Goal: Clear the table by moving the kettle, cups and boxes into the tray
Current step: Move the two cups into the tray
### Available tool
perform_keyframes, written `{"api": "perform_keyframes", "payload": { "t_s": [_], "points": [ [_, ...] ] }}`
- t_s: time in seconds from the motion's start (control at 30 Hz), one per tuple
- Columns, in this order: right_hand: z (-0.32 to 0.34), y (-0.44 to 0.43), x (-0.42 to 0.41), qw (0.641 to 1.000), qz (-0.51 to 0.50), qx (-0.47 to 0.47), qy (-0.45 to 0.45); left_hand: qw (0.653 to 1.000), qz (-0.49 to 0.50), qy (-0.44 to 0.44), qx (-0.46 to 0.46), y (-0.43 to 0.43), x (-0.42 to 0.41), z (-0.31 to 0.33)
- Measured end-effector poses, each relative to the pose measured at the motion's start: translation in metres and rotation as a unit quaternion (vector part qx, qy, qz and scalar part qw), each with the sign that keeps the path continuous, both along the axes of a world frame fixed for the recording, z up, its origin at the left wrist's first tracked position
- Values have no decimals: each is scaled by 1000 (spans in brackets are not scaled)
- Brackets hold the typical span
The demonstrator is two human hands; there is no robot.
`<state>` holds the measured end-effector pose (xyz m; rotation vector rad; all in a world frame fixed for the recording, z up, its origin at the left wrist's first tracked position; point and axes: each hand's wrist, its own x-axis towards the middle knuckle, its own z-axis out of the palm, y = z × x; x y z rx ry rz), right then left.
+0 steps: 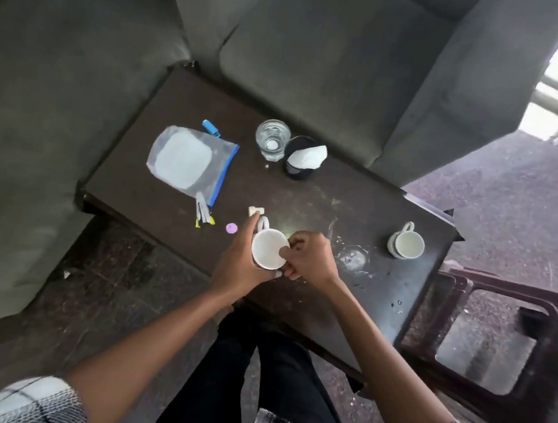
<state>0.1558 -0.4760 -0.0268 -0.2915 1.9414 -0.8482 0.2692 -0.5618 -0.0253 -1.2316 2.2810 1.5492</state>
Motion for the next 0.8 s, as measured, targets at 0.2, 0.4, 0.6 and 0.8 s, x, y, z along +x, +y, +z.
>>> {"api": "perform_keyframes", "payload": {
  "t_s": [0.2, 0.4, 0.6, 0.8],
  "points": [
    [-1, 47, -38, 992, -99, -61, -45, 995, -53, -32, -81, 19, -31, 1],
    [-80, 112, -116, 950, -101, 192, 226, 997, -59, 6, -55, 37, -63, 7],
    [-139, 131, -145, 932, 51, 301, 194, 997, -64, 51, -7, 47, -72, 7],
    [-153, 123, -143, 923, -67, 285, 251, 997, -56, 52, 18, 43, -69, 5]
  ]
}}
